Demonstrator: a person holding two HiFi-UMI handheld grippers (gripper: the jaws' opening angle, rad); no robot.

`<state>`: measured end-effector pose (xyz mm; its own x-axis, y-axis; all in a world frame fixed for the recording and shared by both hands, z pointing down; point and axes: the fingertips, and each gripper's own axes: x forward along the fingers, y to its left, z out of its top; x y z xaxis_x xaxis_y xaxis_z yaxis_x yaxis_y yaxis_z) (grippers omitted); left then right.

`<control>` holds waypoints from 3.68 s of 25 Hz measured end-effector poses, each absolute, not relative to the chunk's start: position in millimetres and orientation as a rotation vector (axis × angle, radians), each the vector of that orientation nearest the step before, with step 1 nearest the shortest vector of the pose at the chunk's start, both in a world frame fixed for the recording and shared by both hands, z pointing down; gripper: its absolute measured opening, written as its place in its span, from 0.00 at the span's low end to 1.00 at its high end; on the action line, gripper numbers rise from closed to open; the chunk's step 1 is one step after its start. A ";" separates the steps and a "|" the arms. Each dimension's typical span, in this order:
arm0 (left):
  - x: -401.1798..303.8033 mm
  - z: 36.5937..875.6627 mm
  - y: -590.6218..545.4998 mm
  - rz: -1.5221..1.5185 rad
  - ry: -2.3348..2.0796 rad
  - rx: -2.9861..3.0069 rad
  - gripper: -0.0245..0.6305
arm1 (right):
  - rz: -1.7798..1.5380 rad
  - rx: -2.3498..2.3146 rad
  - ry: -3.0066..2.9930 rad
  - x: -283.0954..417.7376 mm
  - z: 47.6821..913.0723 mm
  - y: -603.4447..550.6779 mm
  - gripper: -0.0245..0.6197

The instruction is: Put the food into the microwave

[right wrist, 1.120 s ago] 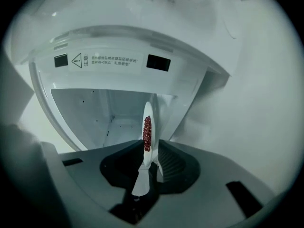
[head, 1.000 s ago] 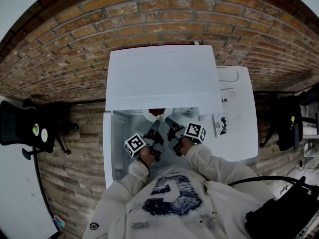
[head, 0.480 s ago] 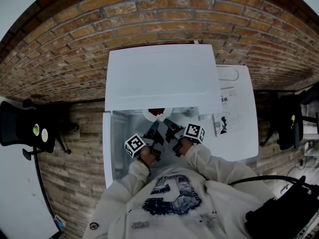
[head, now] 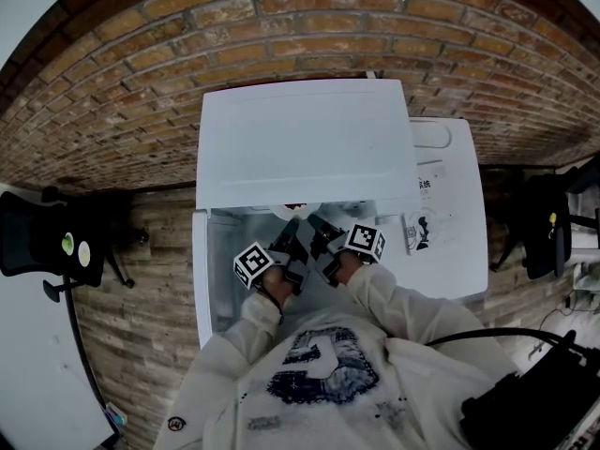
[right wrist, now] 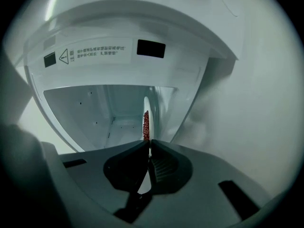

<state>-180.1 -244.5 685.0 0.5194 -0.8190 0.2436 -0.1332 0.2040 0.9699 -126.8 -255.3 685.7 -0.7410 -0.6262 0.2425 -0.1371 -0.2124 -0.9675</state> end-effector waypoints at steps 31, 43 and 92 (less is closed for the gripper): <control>-179.4 684.7 -263.3 -0.579 -0.916 1.324 0.10 | -1.943 -0.915 1.665 -127.0 684.4 -275.8 0.09; -158.5 646.2 -225.7 -0.449 -0.948 1.557 0.11 | -1.949 -0.928 1.875 -109.6 667.3 -233.6 0.09; -112.5 445.7 -146.4 0.168 -1.601 2.390 0.05 | -0.610 -1.128 2.966 -30.9 447.0 -150.3 0.06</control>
